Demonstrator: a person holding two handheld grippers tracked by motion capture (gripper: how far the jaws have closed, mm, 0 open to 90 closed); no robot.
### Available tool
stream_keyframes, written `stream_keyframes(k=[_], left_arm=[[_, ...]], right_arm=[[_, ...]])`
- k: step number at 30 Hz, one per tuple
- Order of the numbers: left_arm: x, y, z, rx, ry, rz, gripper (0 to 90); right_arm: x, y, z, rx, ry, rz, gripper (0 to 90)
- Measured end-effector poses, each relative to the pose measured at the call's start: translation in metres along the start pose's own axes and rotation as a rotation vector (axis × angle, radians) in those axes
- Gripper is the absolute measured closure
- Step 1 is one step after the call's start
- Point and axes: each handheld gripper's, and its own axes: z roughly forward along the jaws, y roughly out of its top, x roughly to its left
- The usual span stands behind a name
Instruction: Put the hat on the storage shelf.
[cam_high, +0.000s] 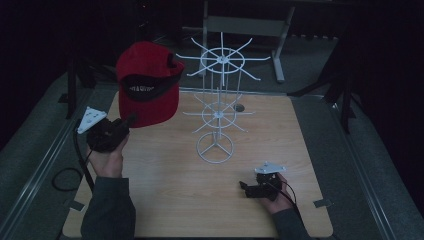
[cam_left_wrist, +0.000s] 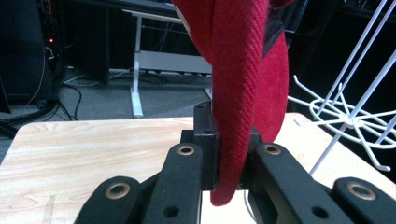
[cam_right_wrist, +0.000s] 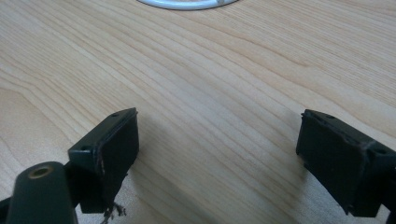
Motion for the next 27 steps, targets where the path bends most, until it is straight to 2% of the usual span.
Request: stream_keyframes(k=[15,27], left_arm=[[-0.002,0.01,-0.009,-0.052,0.002,-0.007,85.9],[-0.005,0.012,-0.012,-0.066,0.002,-0.004,85.9]], right_arm=[[0.0,0.0,0.0,0.0,0.001,0.0,12.9],[0.0,0.0,0.0,0.0,0.001,0.0,12.9]])
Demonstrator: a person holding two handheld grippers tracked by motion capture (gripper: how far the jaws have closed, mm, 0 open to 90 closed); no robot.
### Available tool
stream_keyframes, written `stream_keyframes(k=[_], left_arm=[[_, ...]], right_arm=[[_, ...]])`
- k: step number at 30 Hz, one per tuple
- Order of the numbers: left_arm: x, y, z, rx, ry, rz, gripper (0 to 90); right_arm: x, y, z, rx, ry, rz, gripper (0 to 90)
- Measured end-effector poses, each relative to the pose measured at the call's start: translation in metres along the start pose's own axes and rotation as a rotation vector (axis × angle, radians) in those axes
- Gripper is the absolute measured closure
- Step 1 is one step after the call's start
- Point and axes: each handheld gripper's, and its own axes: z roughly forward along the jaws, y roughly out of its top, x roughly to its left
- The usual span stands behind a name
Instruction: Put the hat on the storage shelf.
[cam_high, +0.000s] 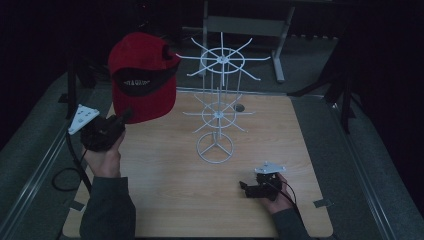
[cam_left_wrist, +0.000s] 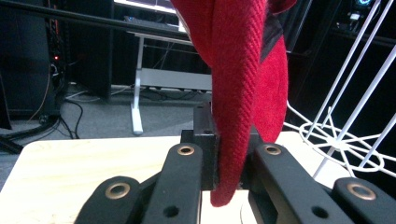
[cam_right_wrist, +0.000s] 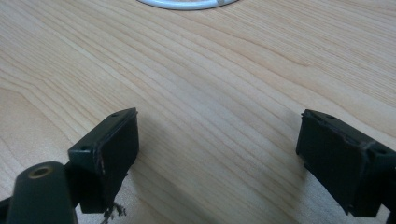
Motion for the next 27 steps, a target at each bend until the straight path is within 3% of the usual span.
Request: stream_keyframes(k=[27], left_arm=[[-0.0059,0.0021,-0.0043,-0.071,0.005,-0.007,85.9]], right_arm=[[0.0,0.0,-0.0001,0.0,0.0,0.0,12.9]])
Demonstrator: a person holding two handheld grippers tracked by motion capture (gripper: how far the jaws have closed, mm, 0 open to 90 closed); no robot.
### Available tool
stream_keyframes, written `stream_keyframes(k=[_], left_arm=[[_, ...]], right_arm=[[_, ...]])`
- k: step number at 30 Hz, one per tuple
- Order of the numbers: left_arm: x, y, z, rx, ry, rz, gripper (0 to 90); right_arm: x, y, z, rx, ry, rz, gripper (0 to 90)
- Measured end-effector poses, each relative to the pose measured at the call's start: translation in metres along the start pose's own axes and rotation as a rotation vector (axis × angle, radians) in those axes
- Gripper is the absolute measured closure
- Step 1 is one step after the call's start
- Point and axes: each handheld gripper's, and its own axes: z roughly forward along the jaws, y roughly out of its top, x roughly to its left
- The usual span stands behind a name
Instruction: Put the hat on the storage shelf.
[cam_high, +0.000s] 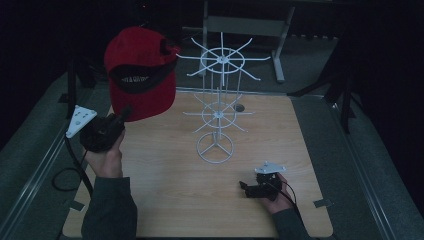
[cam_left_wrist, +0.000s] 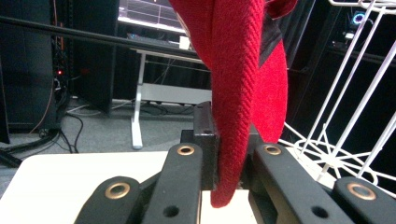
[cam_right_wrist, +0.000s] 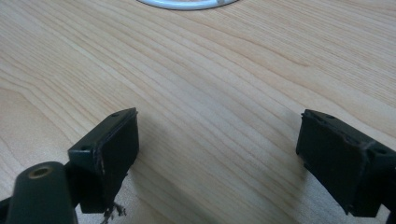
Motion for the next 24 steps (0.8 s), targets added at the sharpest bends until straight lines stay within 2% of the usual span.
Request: stream_keyframes(k=[16,24], left_arm=[[-0.0021,0.0012,-0.0007,-0.008,-0.009,0.0,85.9],[-0.005,0.0039,-0.0013,-0.018,-0.009,0.015,86.0]], right_arm=[[0.0,0.0,0.0,0.0,0.0,0.0,12.9],[0.0,0.0,0.0,0.0,0.0,0.0,12.9]])
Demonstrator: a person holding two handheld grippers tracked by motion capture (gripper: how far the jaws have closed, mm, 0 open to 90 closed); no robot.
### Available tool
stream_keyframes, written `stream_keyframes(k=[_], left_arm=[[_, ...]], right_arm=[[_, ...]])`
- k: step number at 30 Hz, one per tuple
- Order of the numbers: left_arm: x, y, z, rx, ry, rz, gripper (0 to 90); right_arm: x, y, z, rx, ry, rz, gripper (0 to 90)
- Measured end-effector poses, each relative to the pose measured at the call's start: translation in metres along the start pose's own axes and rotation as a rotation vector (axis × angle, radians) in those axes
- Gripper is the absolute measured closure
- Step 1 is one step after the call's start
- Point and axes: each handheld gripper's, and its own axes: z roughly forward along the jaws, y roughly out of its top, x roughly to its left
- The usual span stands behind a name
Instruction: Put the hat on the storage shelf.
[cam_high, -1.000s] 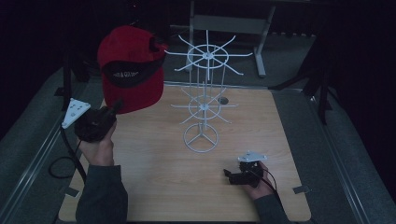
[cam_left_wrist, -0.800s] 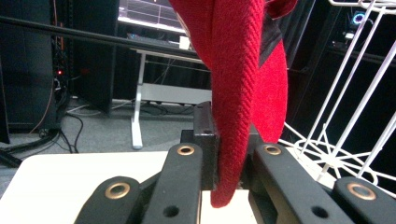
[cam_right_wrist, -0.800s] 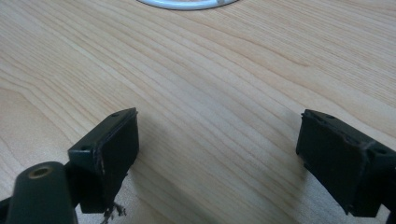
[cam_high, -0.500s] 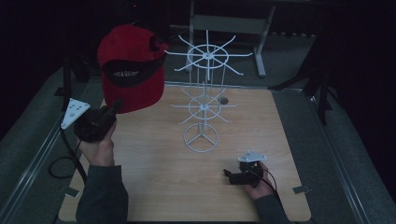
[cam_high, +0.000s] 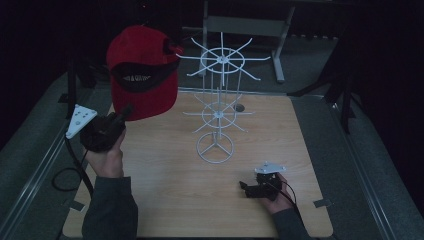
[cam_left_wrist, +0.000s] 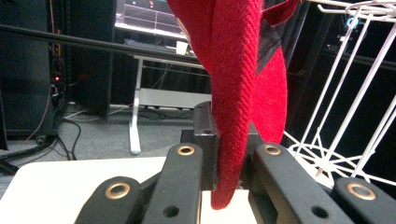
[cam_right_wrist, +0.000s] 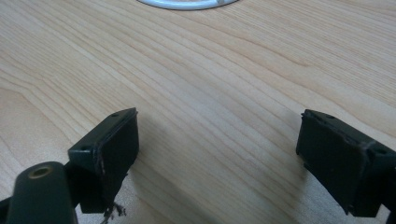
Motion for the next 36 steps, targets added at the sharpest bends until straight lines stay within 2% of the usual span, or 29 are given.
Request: stream_keyframes(k=[17,36], left_arm=[[-0.0042,0.0035,-0.0053,-0.049,-0.014,-0.003,86.0],[-0.0061,0.0065,-0.0081,-0.076,-0.034,-0.007,86.0]], right_arm=[[0.0001,0.0,-0.0001,0.001,0.001,0.002,13.0],[0.0001,0.0,-0.0001,0.002,0.001,0.001,12.9]])
